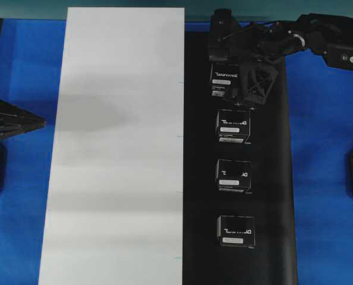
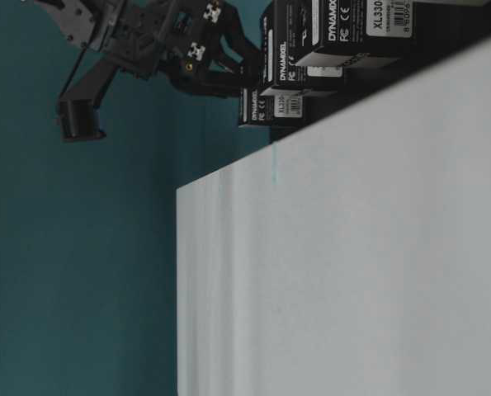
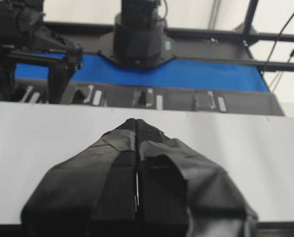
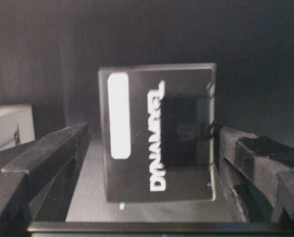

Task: Place the box from the black base onto the white base.
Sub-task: 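Lower the right gripper and close it on the top box, then lift the box and carry it left over the white base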

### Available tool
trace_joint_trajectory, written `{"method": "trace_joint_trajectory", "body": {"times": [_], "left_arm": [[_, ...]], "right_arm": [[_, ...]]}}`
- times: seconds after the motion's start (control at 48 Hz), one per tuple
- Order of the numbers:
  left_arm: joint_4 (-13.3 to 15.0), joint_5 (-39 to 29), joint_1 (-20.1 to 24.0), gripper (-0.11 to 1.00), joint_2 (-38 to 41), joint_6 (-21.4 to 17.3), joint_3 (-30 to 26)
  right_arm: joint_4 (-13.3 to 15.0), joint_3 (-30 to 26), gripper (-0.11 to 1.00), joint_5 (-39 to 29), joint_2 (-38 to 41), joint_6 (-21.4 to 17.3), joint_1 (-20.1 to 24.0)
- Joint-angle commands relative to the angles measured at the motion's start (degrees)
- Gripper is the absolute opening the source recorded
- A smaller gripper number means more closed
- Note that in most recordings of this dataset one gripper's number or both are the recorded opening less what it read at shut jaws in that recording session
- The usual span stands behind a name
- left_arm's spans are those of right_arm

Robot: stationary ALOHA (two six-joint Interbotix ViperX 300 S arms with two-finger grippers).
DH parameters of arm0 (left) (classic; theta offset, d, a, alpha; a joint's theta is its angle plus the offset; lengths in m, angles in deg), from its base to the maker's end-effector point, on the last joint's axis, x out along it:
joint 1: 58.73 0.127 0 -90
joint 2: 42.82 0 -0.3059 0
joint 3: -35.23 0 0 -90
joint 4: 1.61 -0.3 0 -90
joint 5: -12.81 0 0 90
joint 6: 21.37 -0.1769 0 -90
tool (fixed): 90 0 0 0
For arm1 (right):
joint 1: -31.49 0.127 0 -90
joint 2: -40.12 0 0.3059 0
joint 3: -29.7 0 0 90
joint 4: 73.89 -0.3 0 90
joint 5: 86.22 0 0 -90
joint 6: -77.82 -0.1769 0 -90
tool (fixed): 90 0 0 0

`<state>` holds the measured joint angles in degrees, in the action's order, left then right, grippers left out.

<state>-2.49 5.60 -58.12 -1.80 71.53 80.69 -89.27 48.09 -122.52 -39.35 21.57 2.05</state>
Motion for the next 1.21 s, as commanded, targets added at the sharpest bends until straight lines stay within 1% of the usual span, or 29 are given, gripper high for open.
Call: {"method": "trace_joint_trajectory", "body": {"times": [0.0,0.791,0.916,1.02,1.187], "left_arm": [[-0.1,0.4,0.0,-0.07,0.2,0.0,-0.6],[-0.1,0.5,-0.2,-0.07,0.3,0.0,-0.6],[-0.1,0.5,-0.2,-0.07,0.2,0.1,-0.6],[-0.1,0.5,-0.2,-0.07,0.2,0.0,-0.6],[-0.1,0.5,-0.2,-0.07,0.2,0.0,-0.5]], "right_arm": [[-0.4,-0.1,0.99,0.7,0.4,0.2,0.5],[-0.4,0.5,0.99,1.6,0.4,-0.5,-0.2],[-0.4,0.6,0.97,1.4,0.3,-0.6,-0.1],[-0.4,0.6,0.9,1.3,0.1,-0.6,0.1],[-0.4,0.6,0.7,0.4,-0.4,-0.6,0.1]]}}
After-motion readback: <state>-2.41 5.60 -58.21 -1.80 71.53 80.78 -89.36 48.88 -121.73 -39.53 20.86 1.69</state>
